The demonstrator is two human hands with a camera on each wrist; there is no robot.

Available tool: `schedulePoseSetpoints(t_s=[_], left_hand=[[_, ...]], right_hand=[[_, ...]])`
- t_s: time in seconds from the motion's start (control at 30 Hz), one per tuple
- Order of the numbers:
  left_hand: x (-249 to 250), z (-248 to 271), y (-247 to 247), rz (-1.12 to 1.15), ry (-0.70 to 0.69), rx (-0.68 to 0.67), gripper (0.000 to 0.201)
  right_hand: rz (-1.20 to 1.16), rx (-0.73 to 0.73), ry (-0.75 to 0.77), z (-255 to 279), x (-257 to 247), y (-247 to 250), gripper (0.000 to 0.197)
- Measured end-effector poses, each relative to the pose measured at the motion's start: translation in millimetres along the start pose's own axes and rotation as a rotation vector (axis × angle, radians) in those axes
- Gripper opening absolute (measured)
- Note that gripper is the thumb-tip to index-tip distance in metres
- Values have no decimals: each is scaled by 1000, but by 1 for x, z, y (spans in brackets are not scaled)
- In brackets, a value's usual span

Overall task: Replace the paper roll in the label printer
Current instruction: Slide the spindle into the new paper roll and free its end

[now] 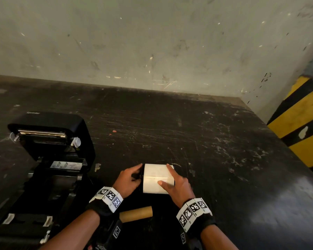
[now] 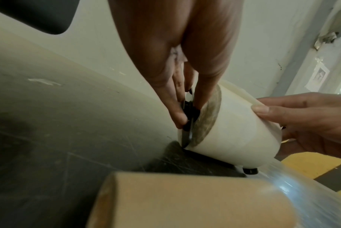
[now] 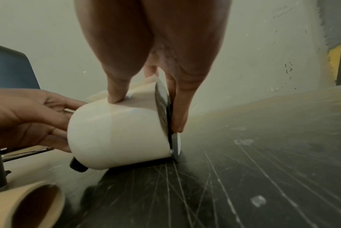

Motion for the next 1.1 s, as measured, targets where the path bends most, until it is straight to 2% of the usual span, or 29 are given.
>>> schedulePoseSetpoints(t_s=[0.13, 0.23, 0.47, 0.63, 0.83, 1.1], left_hand=[[7, 6, -8, 12, 28, -72, 70], [16, 10, -15, -29, 10, -138, 64], [15, 13, -16, -106, 49, -112, 54], [18, 17, -19, -237, 38, -140, 78], [19, 19, -20, -252, 52, -128, 75], [17, 20, -23, -237, 40, -143, 75]], right_hand=[[53, 7, 7, 2, 1, -1, 71], [100, 46, 20, 3, 0, -2, 71], [128, 87, 26, 2, 1, -2, 72], [155, 92, 29, 2, 2, -2, 72], [12, 111, 35, 4, 1, 4, 71], [107, 82, 74, 8, 0, 1, 69]])
Point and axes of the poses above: each hand's wrist, its own z-axis away from the middle knuckle, its own y-axis out of the back of the hand, x = y × z, the point moved 9 cm from there along -z, towards the middle knuckle, and after that the axes turned 6 degrees about -y, right-handed, at the moved point
